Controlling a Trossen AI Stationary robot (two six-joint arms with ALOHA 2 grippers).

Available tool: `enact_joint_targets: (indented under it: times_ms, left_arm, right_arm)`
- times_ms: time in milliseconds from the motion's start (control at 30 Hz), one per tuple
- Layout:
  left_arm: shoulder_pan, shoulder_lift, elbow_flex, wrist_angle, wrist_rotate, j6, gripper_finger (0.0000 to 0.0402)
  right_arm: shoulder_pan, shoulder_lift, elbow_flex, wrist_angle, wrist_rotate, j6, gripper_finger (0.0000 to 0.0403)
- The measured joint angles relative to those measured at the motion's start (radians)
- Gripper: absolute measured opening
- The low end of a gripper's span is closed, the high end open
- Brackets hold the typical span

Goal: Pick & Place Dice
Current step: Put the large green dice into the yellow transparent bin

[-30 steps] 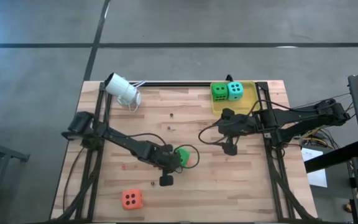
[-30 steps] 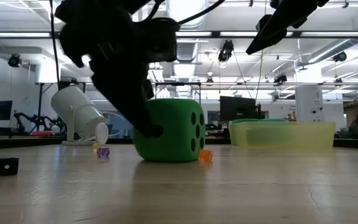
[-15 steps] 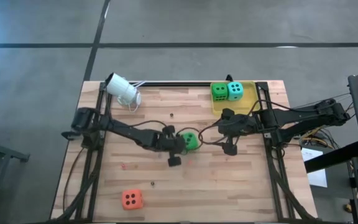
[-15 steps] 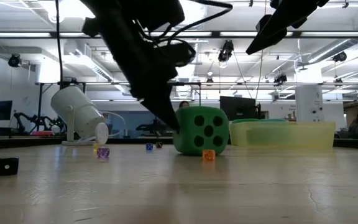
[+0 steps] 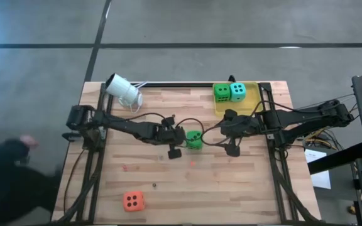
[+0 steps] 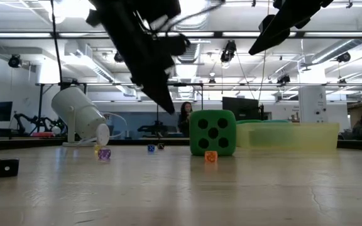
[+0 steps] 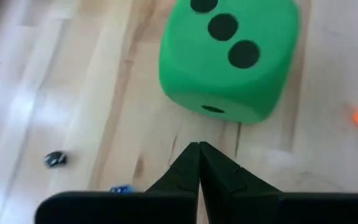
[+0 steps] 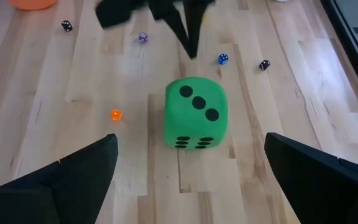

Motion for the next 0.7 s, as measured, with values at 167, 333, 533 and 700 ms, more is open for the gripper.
enact_joint_targets:
  times_ms: [167,333,533,700]
  left_arm:
    - [-0.072,-0.112,0.0,-0.089,-0.083,-0.04,0.0012]
    - [-0.148,-0.215,-0.019,-0.121,-0.118,-0.069,0.0012]
    - [-0.232,-0.342,-0.097,-0.099,-0.178,-0.115,0.0012]
    - [-0.269,-0.44,-0.163,-0.078,-0.246,-0.165,0.0012]
  right_arm:
    - [0.0,0.0,0.0,-0.005,0.001,-0.009,0.04]
    - [0.0,0.002,0.0,0.001,0.002,0.002,0.04]
    - [0.0,0.039,0.0,0.046,0.002,-0.002,0.04]
    - [-0.002,0.104,0.005,0.118,0.003,-0.027,0.04]
